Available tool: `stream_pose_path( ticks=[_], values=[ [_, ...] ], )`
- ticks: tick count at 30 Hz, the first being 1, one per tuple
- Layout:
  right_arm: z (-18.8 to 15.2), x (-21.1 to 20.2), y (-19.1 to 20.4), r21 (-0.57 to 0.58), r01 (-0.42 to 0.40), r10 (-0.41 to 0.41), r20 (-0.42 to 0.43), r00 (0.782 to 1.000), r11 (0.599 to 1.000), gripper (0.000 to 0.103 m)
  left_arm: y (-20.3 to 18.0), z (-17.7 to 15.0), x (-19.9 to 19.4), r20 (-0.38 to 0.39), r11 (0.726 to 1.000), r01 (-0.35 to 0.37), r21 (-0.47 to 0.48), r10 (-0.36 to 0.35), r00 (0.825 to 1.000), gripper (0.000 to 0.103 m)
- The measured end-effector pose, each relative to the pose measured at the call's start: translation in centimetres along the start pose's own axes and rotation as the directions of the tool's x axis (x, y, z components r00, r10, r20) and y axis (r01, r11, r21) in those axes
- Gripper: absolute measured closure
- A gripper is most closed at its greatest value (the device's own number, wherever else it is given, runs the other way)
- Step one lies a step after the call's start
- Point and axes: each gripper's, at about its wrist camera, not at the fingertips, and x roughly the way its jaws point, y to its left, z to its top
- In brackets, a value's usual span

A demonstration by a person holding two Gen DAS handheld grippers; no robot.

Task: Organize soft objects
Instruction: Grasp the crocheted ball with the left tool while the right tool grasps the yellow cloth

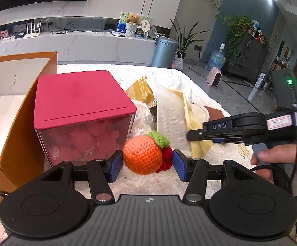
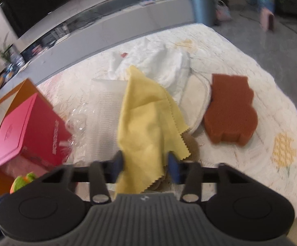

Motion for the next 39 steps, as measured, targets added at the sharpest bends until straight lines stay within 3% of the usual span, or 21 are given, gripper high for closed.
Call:
stream_pose_path(
  ticks=[3, 10, 13, 16, 19, 21, 22, 24, 27, 30, 34, 38, 39],
  values=[
    [0.2, -0.6, 0.1, -0.019, 0.012, -0.011, 0.027, 1.0, 1.0, 0.087, 0.2, -0.1, 0.1, -0.008, 1.0, 0.03, -0.005, -0.03, 1.0, 0.042],
    [0.6, -2.4, -1.6, 0.008, 0.093, -0.094, 0.11, 0.99, 0.996, 0.094, 0.1, -0.4, 0.3, 0.001, 0.999, 0.042, 0.008, -0.042, 0.999, 0.042],
    [0.5, -1.5, -2.3, 0.012, 0.157, -0.157, 0.081, 0.984, 0.988, 0.094, -0.2, -0.6, 0.4, -0.008, 0.999, 0.044, 0.008, -0.044, 0.999, 0.042],
    [0.4, 0.1, -3.3, 0.063, 0.142, -0.146, 0.047, 0.988, 0.988, 0.093, -0.3, -0.7, 0.5, -0.014, 0.999, 0.046, 0.01, -0.046, 0.999, 0.042],
    [0.5, 1.3, -3.4, 0.04, 0.173, -0.174, 0.037, 0.984, 0.984, 0.076, -0.3, -0.7, 0.4, -0.023, 0.998, 0.057, 0.006, -0.057, 0.998, 0.042],
    [0.5, 1.3, -3.4, 0.03, 0.175, -0.177, 0.05, 0.983, 0.984, 0.075, -0.2, -0.6, 0.2, -0.025, 0.998, 0.068, 0.003, -0.068, 0.997, 0.042],
    [0.6, 1.3, -3.5, 0.034, 0.171, -0.172, 0.054, 0.984, 0.985, 0.076, -0.2, -0.6, 0.1, -0.023, 0.998, 0.07, 0.004, -0.07, 0.997, 0.042],
    [0.7, 1.0, -3.7, 0.036, 0.164, -0.166, 0.068, 0.984, 0.986, 0.094, -0.3, -0.9, -0.1, -0.014, 0.998, 0.066, 0.007, -0.066, 0.998, 0.042],
    [0.8, 0.3, -3.6, 0.029, 0.142, -0.144, 0.084, 0.986, 0.989, 0.1, -0.4, -0.9, -0.5, -0.006, 0.998, 0.067, 0.01, -0.067, 0.998, 0.042],
    [0.8, -0.4, -3.2, 0.024, 0.101, -0.103, 0.102, 0.989, 0.995, 0.101, -0.5, -0.5, -0.9, -0.012, 0.996, 0.09, -0.004, -0.091, 0.996, 0.046],
    [0.9, -2.4, -1.6, -0.021, 0.133, -0.128, 0.145, 0.981, 0.991, 0.102, -0.8, 0.2, -1.7, 0.014, 0.993, 0.113, 0.015, -0.113, 0.993, 0.06],
    [1.0, -4.1, -0.1, -0.047, 0.123, -0.112, 0.187, 0.976, 0.991, 0.102, -0.8, -0.2, -0.6, -0.018, 0.991, 0.093, 0.096, -0.092, 0.996, 0.059],
    [1.0, -4.4, 0.3, -0.057, 0.13, -0.116, 0.194, 0.974, 0.99, 0.102, -0.8, -0.7, -0.2, -0.019, 0.993, 0.064, 0.099, -0.063, 0.998, 0.053]
  ],
)
